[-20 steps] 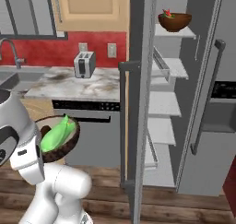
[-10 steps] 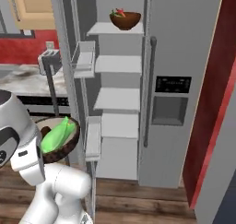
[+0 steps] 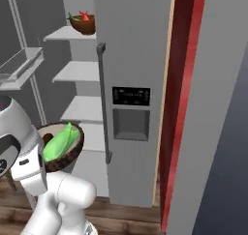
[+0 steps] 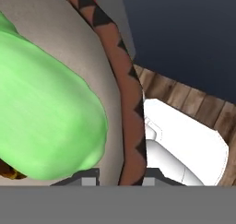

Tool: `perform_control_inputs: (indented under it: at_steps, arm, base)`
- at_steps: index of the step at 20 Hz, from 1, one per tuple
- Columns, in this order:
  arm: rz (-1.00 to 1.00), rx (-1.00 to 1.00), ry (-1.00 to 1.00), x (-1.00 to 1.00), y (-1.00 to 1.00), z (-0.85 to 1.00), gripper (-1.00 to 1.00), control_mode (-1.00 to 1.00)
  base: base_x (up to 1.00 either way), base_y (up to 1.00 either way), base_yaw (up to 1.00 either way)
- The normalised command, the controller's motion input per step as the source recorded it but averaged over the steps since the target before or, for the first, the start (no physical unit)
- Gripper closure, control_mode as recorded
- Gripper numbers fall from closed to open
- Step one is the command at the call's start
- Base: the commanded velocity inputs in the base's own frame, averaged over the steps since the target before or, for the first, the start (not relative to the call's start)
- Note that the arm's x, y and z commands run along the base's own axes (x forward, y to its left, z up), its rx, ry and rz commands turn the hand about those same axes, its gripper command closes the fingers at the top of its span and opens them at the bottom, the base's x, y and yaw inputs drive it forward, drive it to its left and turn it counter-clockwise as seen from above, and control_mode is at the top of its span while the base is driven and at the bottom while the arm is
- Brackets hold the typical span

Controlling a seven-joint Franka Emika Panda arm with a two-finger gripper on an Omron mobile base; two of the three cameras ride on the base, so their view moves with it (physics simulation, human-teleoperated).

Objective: Place the bowl with the sweet potato and corn on the second highest shelf of the fridge. Place the bowl with the fishs on the top shelf of the fridge.

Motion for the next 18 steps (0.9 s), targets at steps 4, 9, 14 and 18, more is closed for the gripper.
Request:
perform_control_inputs:
  at_steps: [4, 9, 14, 18]
  arm:
    - [0.0, 0.0, 0.0, 0.0, 0.0, 0.0, 1.0, 1.0]
    - [0.0, 0.0, 0.0, 0.0, 0.0, 0.0, 1.0, 1.0]
    - [0.0, 0.0, 0.0, 0.0, 0.0, 0.0, 1.0, 1.0]
    - [0.0, 0.0, 0.0, 0.0, 0.0, 0.0, 1.0, 1.0]
  base:
    - [0.73, -0.17, 0.33]
    - [0.62, 0.03, 0.22]
    - [0.62, 0.0, 0.09]
    - [0.37, 0.0, 0.02]
